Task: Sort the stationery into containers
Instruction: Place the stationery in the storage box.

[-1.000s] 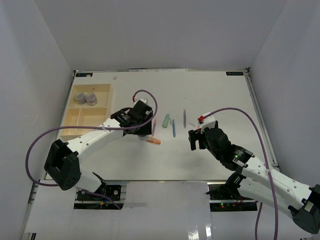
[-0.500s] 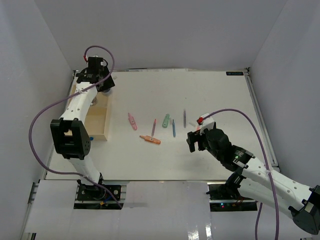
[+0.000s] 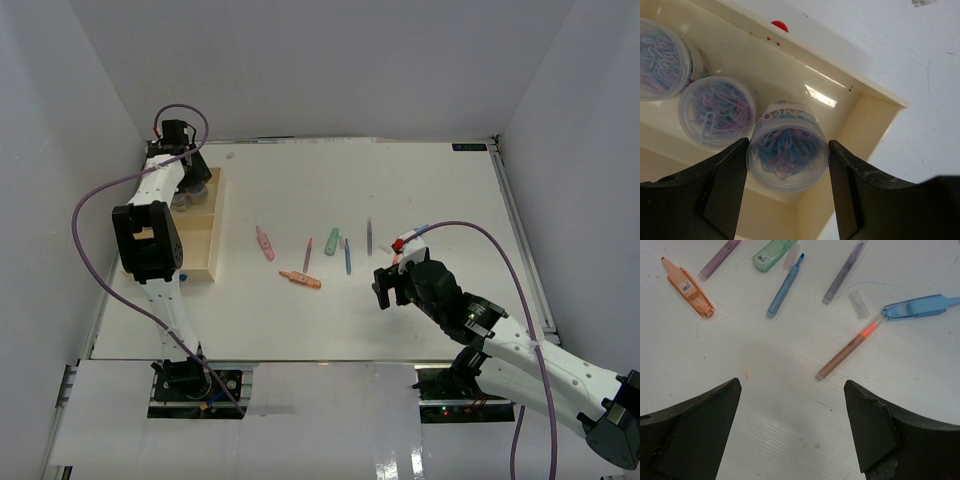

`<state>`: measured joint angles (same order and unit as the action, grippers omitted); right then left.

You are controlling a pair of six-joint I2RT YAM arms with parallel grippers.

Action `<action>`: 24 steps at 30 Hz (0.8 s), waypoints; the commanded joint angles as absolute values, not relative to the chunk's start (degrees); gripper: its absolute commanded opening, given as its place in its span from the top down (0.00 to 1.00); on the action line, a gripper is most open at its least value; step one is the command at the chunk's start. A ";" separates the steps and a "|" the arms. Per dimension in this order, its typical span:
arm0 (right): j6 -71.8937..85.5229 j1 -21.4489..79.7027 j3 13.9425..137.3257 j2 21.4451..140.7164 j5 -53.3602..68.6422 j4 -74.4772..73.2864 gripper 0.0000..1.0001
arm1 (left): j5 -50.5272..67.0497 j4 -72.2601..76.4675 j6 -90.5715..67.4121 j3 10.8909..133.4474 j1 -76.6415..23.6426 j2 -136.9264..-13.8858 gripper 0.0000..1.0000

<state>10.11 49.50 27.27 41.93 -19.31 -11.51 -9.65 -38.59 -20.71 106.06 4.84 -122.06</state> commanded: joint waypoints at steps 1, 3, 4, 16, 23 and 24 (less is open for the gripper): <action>10.37 49.31 27.16 41.75 -19.51 -9.23 0.10 | -8.18 -37.79 -20.57 108.55 4.83 -121.72 0.37; 10.28 49.31 27.25 42.01 -19.60 -9.23 0.10 | -7.82 -37.79 -20.65 108.46 4.83 -122.17 0.32; 10.46 49.31 27.33 42.10 -19.51 -9.23 0.10 | -7.74 -37.79 -20.65 108.11 4.83 -122.25 0.28; 11.34 49.39 28.03 41.22 -19.16 -9.67 0.10 | -4.14 -38.49 -20.13 105.56 4.66 -115.06 0.04; 11.51 49.31 29.62 39.91 -21.35 -11.51 0.10 | -1.49 -39.02 -18.81 93.45 -5.59 -99.68 0.02; 11.51 49.39 29.62 39.82 -21.44 -11.69 0.10 | -2.45 -39.11 -18.63 90.12 -7.10 -98.19 0.02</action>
